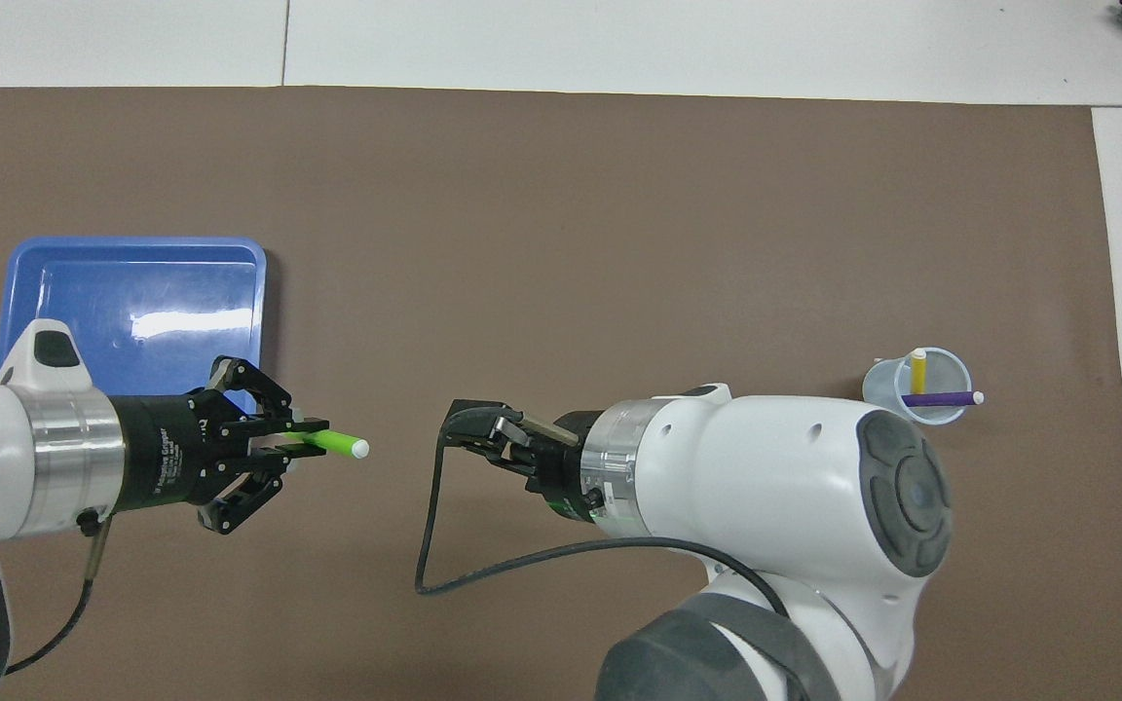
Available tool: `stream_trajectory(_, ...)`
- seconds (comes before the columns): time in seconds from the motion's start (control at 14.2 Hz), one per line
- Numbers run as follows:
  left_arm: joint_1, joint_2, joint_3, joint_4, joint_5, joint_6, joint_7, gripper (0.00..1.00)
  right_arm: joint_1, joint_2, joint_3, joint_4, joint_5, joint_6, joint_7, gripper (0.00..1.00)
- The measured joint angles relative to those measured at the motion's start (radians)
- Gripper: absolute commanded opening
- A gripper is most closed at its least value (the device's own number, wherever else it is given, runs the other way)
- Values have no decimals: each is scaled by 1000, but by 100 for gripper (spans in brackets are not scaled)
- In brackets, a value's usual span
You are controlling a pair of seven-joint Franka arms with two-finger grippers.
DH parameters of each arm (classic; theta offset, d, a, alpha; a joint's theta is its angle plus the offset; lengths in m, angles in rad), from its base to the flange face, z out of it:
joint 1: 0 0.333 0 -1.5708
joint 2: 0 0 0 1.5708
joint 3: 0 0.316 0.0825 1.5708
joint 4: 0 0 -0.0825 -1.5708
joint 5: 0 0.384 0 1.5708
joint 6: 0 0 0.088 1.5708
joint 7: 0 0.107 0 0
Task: Transfer and insert pens with both arms
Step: 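Lift the green pen toward the right gripper, then close the right gripper on the green pen and open the left gripper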
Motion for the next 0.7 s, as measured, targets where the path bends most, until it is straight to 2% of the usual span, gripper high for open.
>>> stream_trajectory(0.21, -25, -18, -2, -22, -1, 29, -50, 0, 21, 0, 0, 0, 77, 40, 3, 100)
stream_trajectory(0.49, -32, -35, -12, -28, -1, 46, -116, 0, 63, 6, 0, -1, 81, 124, 25, 100)
stream_trajectory(0.7, -40, -42, -13, -35, -2, 69, -148, 0, 120, 20, 0, -2, 82, 232, 98, 100)
